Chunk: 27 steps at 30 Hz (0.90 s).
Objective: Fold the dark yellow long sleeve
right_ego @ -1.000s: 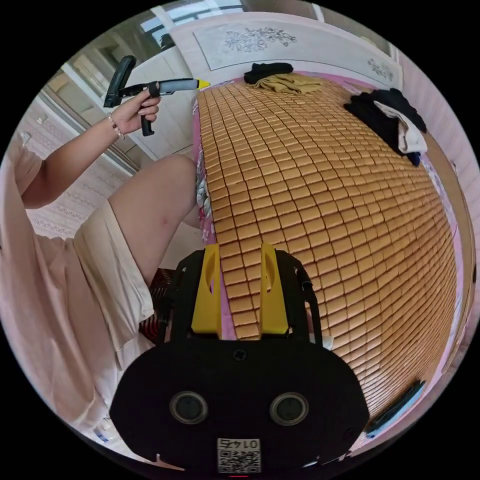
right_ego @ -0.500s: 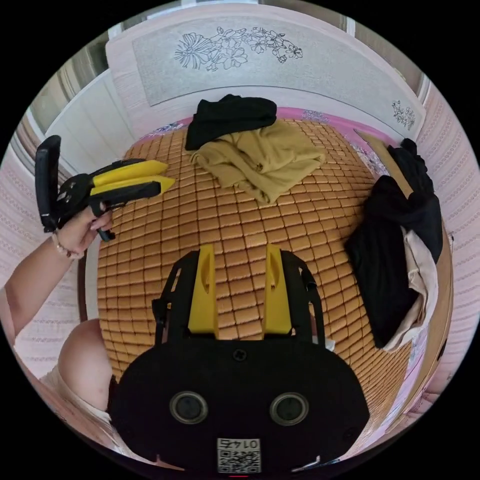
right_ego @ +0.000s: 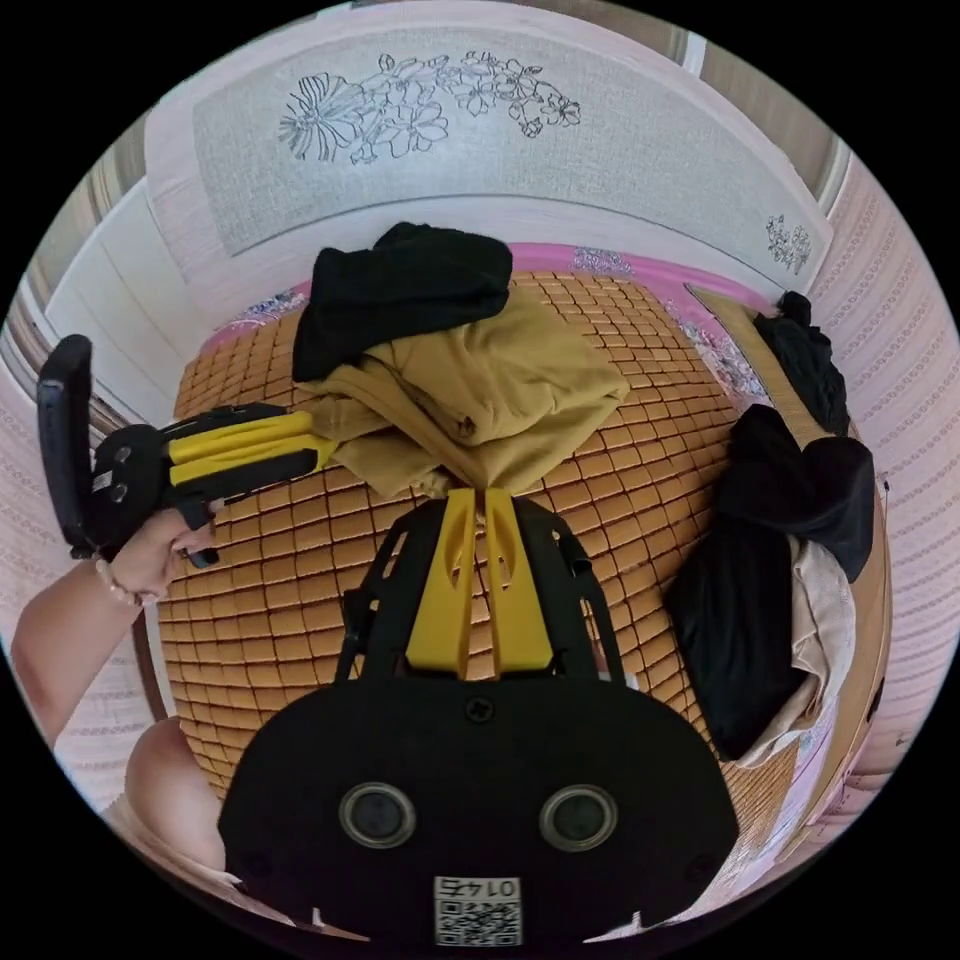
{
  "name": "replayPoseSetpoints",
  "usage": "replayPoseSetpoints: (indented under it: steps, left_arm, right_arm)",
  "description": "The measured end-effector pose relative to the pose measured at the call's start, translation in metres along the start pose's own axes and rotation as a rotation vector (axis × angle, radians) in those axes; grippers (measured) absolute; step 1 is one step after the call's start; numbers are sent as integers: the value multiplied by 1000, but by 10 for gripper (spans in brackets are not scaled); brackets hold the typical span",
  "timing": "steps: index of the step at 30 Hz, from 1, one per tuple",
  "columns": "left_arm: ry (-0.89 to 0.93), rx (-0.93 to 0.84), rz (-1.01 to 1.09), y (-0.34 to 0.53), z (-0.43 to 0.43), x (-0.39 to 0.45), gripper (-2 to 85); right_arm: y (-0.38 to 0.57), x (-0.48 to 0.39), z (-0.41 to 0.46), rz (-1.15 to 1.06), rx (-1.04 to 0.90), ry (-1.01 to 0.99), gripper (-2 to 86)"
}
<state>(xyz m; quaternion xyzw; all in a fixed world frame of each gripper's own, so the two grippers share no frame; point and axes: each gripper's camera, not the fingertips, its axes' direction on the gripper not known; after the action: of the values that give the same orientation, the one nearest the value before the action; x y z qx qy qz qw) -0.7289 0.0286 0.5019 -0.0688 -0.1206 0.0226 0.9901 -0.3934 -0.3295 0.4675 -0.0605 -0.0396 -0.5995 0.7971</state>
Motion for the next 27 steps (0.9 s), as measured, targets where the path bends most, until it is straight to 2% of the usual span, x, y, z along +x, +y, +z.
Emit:
replayPoseSetpoints:
  steps: [4,7,9,10,12,15,17,23,25,27]
  left_arm:
    - [112,89,153,-4,-70,39,-7]
    - [350,124,161,27,-127,88,-8]
    - [525,51,88,73,-144,134,-8]
    - [556,30,60,86,-145,144,-8]
    - [634,-82,-82,135,-140,177,-8]
    - [734,-167,-249,176,-134,193,-7]
    - [769,-202,-269,185,-137,200,-7]
    - [848,-288,46,183,-165,274,7]
    - [844,-301,137,181,-173,299,24]
    - [873,-348,175,175,-173,310,35]
  right_arm:
    - [42,9,-91,-48,69,0,-6]
    - [125,5,-168,-10,122,21,-5]
    - [224,-1,-208,148,129,-8,-4]
    - [250,-3,-211,195,107,-33,-3]
    - [351,-15,-205,418,-35,-103,0]
    - [438,-36,-210,654,-47,-200,3]
    - [460,-46,-221,707,-45,-199,4]
    - [501,-57,-280,754,-18,-16,3]
    - [524,-47,-294,834,-13,-8,4]
    - [545,-31,-298,906,-88,-28,10]
